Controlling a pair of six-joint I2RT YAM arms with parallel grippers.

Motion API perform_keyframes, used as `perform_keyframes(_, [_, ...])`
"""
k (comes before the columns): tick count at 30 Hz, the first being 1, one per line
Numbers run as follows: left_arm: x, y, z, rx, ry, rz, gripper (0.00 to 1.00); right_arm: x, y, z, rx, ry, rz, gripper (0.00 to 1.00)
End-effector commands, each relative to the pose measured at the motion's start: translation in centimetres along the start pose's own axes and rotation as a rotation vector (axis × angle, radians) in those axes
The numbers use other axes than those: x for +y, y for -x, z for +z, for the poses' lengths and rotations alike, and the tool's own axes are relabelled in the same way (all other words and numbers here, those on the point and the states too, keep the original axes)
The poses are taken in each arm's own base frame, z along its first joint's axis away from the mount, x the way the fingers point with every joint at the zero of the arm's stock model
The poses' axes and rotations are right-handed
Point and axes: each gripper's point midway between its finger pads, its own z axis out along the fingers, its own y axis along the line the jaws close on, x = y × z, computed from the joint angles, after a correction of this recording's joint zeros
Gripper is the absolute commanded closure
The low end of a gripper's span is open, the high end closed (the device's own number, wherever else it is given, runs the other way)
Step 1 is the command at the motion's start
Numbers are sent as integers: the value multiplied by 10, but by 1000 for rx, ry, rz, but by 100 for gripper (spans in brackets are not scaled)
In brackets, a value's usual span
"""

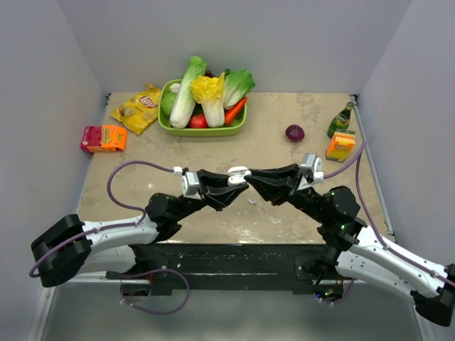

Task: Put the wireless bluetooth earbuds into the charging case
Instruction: Place the earbud in the charging case.

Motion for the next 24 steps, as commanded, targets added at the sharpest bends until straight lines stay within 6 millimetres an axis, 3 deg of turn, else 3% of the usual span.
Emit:
perform_keyframes(1, [-18, 71, 3, -283, -65, 0, 100, -6, 19, 0, -85, -38, -3, 100])
perform_keyframes(24, [-21, 75, 5, -297, -83, -30, 100, -11, -3, 2, -37, -59, 26, 100])
